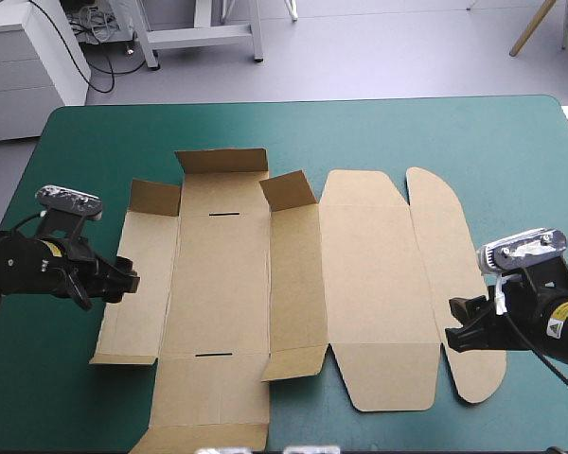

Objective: Fold the box

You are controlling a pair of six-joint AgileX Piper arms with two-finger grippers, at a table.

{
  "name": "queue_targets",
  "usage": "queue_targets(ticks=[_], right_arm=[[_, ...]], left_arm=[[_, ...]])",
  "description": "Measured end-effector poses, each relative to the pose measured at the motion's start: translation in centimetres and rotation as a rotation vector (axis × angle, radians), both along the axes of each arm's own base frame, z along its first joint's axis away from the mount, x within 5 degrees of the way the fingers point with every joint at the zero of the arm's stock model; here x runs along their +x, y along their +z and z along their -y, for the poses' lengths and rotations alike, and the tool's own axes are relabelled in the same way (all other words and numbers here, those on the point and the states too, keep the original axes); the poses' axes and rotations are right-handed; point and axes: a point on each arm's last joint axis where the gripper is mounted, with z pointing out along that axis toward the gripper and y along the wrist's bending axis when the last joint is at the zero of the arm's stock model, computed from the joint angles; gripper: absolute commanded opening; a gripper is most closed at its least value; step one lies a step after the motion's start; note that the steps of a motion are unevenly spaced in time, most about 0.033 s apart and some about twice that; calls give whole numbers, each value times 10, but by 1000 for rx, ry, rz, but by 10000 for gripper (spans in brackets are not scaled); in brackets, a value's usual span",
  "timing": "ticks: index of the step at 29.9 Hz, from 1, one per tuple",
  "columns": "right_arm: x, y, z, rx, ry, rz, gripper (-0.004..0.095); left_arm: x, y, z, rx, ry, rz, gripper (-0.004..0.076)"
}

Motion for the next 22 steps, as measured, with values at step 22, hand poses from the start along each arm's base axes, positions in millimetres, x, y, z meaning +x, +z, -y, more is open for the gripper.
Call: queue_targets(ticks=[22], right_arm=[[3, 4, -3, 11, 32, 55, 526]], left_arm=[[42, -99, -82, -308, 385, -369, 597]])
